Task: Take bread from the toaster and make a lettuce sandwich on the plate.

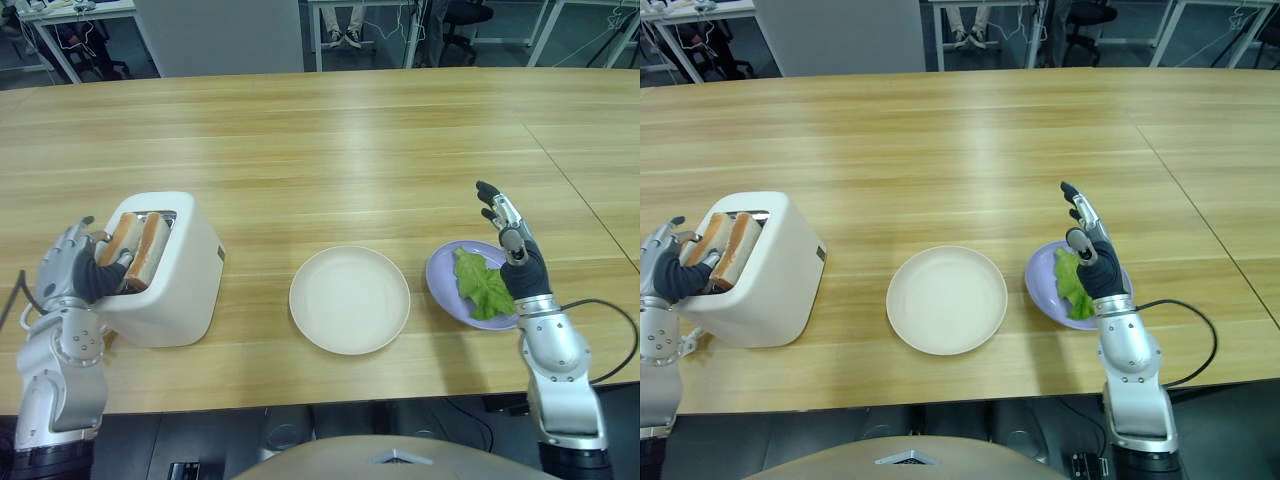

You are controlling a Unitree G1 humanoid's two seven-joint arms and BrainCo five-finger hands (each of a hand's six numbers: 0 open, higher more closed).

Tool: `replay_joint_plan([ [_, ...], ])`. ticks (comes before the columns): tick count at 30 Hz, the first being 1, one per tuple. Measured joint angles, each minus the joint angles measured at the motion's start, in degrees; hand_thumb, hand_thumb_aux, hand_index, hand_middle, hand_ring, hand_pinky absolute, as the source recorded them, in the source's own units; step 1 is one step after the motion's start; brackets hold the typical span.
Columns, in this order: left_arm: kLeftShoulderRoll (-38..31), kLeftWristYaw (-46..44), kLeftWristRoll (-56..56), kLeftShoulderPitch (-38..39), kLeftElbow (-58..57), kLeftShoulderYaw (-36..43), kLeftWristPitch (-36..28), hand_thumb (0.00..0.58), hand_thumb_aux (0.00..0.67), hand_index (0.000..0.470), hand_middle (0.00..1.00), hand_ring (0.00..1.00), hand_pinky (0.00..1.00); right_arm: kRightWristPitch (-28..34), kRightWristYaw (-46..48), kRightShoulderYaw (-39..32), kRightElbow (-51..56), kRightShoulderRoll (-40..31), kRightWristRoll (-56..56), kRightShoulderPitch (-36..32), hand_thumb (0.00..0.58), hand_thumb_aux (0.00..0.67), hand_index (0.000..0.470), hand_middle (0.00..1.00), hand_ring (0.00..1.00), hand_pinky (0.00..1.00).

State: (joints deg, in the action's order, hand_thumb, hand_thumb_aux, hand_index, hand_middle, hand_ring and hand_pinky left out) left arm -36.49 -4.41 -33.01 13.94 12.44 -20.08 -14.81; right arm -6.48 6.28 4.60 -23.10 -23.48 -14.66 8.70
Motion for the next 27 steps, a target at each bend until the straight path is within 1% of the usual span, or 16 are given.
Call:
replay_joint_plan([
  [2, 0.6, 0.5, 0.7, 0.2, 0.0, -0.4, 0.5, 0.580, 0.670, 0.460, 0.00, 0.00, 0.00, -1.2, 0.0, 1.1, 3.2, -4.9, -3.3, -1.6, 0.000, 0.000, 0.000, 0.00, 0.00, 0.00],
  [3, 0.7, 0.7, 1.0, 0.2, 0.0, -0.5, 0.8, 0.580, 0.670, 0.460, 0.00, 0.00, 0.00, -1.5, -0.1, 2.0, 4.6, -6.1, -4.7, -1.8, 0.000, 0.000, 0.000, 0.00, 0.00, 0.00],
  [5, 1.4, 1.3, 2.0, 0.1, 0.1, -0.9, 1.7, 0.580, 0.670, 0.460, 0.00, 0.00, 0.00, -4.3, -0.4, 2.2, 9.2, -11.6, -8.3, -1.9, 0.000, 0.000, 0.000, 0.00, 0.00, 0.00],
  [6, 1.8, 1.8, 2.6, 0.2, 0.2, -1.3, 2.2, 0.580, 0.670, 0.460, 0.02, 0.02, 0.02, -5.7, -1.5, 2.1, 12.1, -14.2, -11.4, -2.0, 0.000, 0.000, 0.000, 0.00, 0.00, 0.00],
  [7, 2.4, 2.3, 3.1, 0.2, 0.6, -1.8, 2.7, 0.580, 0.670, 0.460, 0.11, 0.11, 0.11, -7.2, -2.8, 1.7, 15.4, -17.4, -15.0, -2.0, 0.000, 0.000, 0.000, 0.00, 0.00, 0.00],
  [8, 2.9, 3.0, 3.8, 0.2, 1.0, -2.6, 3.4, 0.580, 0.670, 0.460, 0.11, 0.11, 0.11, -8.4, -4.9, 0.7, 19.2, -20.4, -19.0, -2.6, 0.000, 0.000, 0.000, 0.00, 0.00, 0.00],
  [9, 3.2, 3.7, 4.3, 0.1, 1.5, -3.4, 4.1, 0.580, 0.670, 0.460, 0.19, 0.19, 0.19, -9.5, -6.9, -0.8, 23.2, -23.2, -22.7, -3.4, 0.000, 0.000, 0.000, 0.00, 0.00, 0.00],
  [10, 3.3, 4.3, 4.8, 0.0, 2.1, -4.2, 4.8, 0.580, 0.670, 0.460, 0.70, 0.70, 0.70, -10.3, -9.0, -2.1, 27.2, -25.2, -26.0, -4.4, 0.000, 0.000, 0.000, 0.00, 0.00, 0.00],
  [11, 3.3, 4.9, 5.3, -0.1, 2.7, -5.2, 5.5, 0.580, 0.670, 0.460, 1.00, 1.00, 1.00, -11.2, -11.3, -3.2, 31.2, -26.5, -28.6, -5.4, 0.000, 0.000, 0.000, 0.00, 0.00, 0.00],
  [14, 3.4, 6.3, 6.8, -1.2, 4.6, -7.5, 7.6, 0.580, 0.670, 0.460, 1.00, 1.00, 1.00, -14.0, -17.2, -6.7, 41.4, -27.8, -32.5, -8.8, 0.000, 0.000, 0.000, 0.00, 0.00, 0.00],
  [18, 3.5, 7.6, 8.2, -2.2, 7.7, -10.4, 10.0, 0.580, 0.670, 0.460, 1.00, 1.00, 1.00, -18.9, -24.0, -13.2, 55.4, -28.0, -36.4, -15.5, 0.000, 0.000, 0.000, 0.00, 0.00, 0.00],
  [23, 3.6, 7.9, 9.3, -4.5, 12.6, -12.4, 11.1, 0.580, 0.670, 0.460, 1.00, 1.00, 1.00, -24.1, -29.8, -18.9, 68.0, -28.1, -38.6, -21.6, 0.000, 0.000, 0.000, 0.00, 0.00, 0.00],
  [26, 3.9, 7.0, 10.7, -7.2, 17.6, -12.3, 11.0, 0.580, 0.670, 0.460, 1.00, 1.00, 1.00, -27.3, -34.0, -24.2, 74.6, -27.9, -41.1, -25.1, 0.000, 0.000, 0.000, 0.00, 0.00, 0.00],
  [27, 3.9, 6.6, 11.0, -8.1, 19.0, -12.2, 11.0, 0.580, 0.670, 0.460, 1.00, 1.00, 1.00, -27.8, -34.8, -25.2, 75.7, -27.8, -41.8, -25.7, 0.049, 0.029, 0.020, 0.00, 0.00, 0.00],
])
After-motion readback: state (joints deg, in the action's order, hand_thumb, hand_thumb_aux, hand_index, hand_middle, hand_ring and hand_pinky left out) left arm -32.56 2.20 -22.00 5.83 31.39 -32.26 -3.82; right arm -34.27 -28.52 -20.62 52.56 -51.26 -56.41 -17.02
